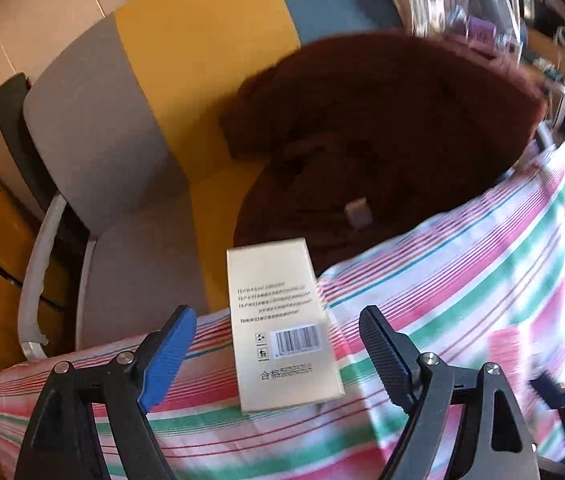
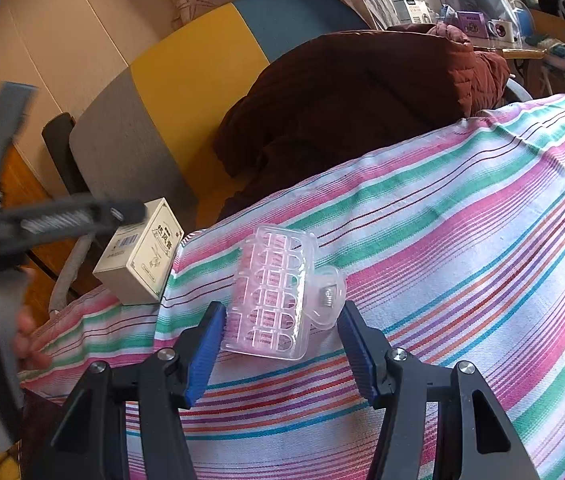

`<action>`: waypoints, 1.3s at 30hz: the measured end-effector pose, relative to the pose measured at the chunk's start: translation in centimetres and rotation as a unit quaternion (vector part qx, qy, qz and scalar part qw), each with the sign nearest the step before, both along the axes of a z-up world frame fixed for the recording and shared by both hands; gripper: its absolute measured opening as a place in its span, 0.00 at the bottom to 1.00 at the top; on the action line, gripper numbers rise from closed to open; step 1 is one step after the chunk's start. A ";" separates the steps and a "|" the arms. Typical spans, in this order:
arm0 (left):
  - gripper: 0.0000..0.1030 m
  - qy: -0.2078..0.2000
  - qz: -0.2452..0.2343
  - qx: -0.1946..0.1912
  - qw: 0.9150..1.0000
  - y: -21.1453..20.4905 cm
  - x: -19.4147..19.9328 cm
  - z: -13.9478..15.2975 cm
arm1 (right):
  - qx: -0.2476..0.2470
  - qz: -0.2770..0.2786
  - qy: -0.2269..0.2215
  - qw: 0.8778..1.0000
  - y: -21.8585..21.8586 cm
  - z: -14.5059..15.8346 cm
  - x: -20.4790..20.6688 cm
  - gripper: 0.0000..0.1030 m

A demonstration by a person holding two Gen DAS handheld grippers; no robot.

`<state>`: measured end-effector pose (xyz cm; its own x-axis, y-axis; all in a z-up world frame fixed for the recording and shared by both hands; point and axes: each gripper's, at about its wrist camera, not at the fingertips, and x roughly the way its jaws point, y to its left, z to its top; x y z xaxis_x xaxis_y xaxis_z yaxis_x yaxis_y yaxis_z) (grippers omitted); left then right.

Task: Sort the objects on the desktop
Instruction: 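Grasp the white box with the left tool while the right tool grasps the pink roller, then carry the white box and pink roller over the gold tray with both tools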

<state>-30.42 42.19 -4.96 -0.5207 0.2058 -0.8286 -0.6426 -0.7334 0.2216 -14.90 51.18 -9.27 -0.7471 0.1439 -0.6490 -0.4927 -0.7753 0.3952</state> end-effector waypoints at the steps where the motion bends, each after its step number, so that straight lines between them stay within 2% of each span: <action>1: 0.82 -0.011 0.006 0.001 1.000 0.0 -0.5 -0.4 | 0.001 0.000 0.000 1.000 0.0 0.0 0.0 0.57; 4: 0.75 -0.024 0.022 -0.003 0.999 -0.3 -1.0 -1.5 | 0.001 0.000 0.000 1.000 0.0 0.0 0.0 0.57; 6: 0.55 -0.023 0.025 -0.008 0.999 -0.5 -0.9 -2.1 | 0.001 0.000 0.000 1.000 -0.1 0.0 0.0 0.57; 7: 0.50 -0.023 0.027 -0.006 0.999 -0.7 -0.8 -2.2 | 0.002 0.000 -0.001 1.000 -0.1 0.0 0.0 0.57; 8: 0.49 -0.025 0.030 -0.002 0.999 -1.0 -0.7 -2.4 | 0.004 0.000 -0.002 1.000 -0.2 0.0 0.0 0.57; 15: 0.48 -0.029 0.028 0.037 0.999 -2.9 1.4 -3.2 | 0.015 -0.001 -0.008 1.000 -0.5 0.1 -0.7 0.57; 18: 0.48 -0.025 0.039 0.058 0.997 -4.1 3.5 -3.3 | 0.021 -0.001 -0.012 1.000 -0.5 0.1 -0.5 0.57; 22: 0.48 -0.012 0.037 0.069 0.997 -5.7 7.2 -3.3 | 0.030 -0.002 -0.017 0.999 -0.6 0.3 -0.7 0.56; 27: 0.48 0.002 0.045 0.096 0.994 -8.3 11.2 -3.5 | 0.037 -0.007 -0.018 0.999 -0.9 0.4 -0.2 0.53; 31: 0.48 0.015 0.036 0.100 0.994 -9.3 14.3 -3.6 | 0.052 -0.003 -0.020 0.998 -2.0 0.8 0.5 0.52; 35: 0.48 0.003 0.044 0.121 0.992 -11.0 14.7 -3.8 | 0.079 0.011 -0.018 0.997 -3.7 1.4 1.4 0.52; 39: 0.48 0.007 0.045 0.128 0.991 -12.4 17.0 -3.9 | 0.100 0.026 -0.016 0.995 -5.4 1.9 2.4 0.52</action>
